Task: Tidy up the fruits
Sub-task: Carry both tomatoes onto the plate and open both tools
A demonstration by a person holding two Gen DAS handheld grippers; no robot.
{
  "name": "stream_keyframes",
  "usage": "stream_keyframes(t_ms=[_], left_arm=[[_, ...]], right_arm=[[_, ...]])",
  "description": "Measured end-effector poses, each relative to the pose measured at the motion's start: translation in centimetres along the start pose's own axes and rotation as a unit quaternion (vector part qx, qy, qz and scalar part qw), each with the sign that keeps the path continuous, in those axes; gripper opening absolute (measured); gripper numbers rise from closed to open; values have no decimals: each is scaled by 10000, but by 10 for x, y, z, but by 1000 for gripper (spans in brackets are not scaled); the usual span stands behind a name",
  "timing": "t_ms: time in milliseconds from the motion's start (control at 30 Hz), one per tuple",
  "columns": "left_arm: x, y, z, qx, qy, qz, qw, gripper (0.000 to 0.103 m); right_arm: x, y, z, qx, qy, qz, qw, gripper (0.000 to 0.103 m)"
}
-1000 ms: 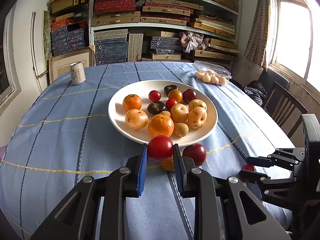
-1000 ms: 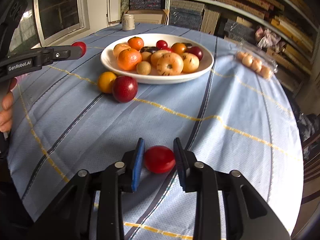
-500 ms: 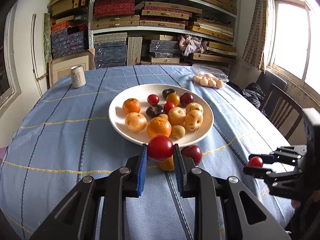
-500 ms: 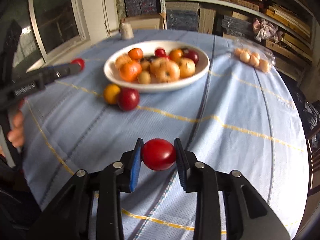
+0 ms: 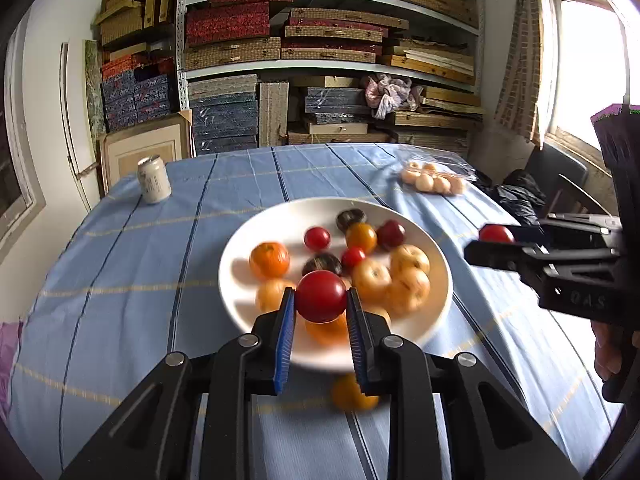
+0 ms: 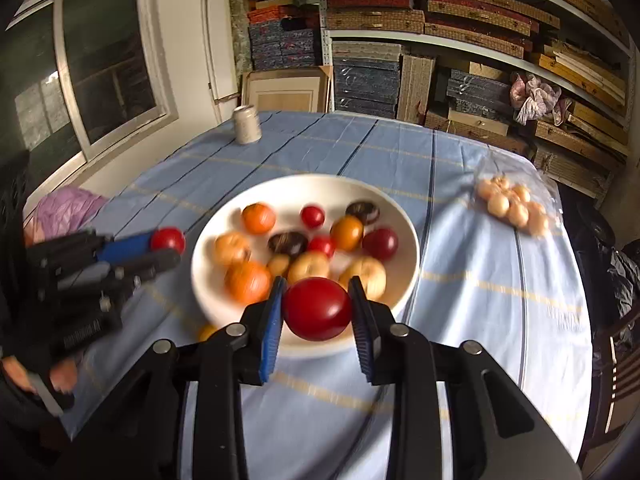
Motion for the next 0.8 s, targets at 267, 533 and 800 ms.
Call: stream_keyframes(t_ms=[267, 533, 800], left_arm=[[7, -37, -70, 198, -109, 194, 9996, 27], [24, -43, -74, 37, -419, 407, 9983, 73], [37, -4, -18, 82, -499, 445, 9977, 87]], right_arm=[[-30, -50, -67, 12, 105, -265, 9996, 32], [-44, -45, -72, -63, 292, -418, 9987, 59], [-15, 22, -28, 108, 311, -156, 9993, 59]])
Point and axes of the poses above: each gripper's, at about its wrist camera, not at the fingertips, and z roughly against the way its jaws point, x to its left, y to its underside, the point moved 7 cm from there along -z, roughly the way its jaws point, and after that the axes turned 8 degrees about z, right-handed, at the moved point
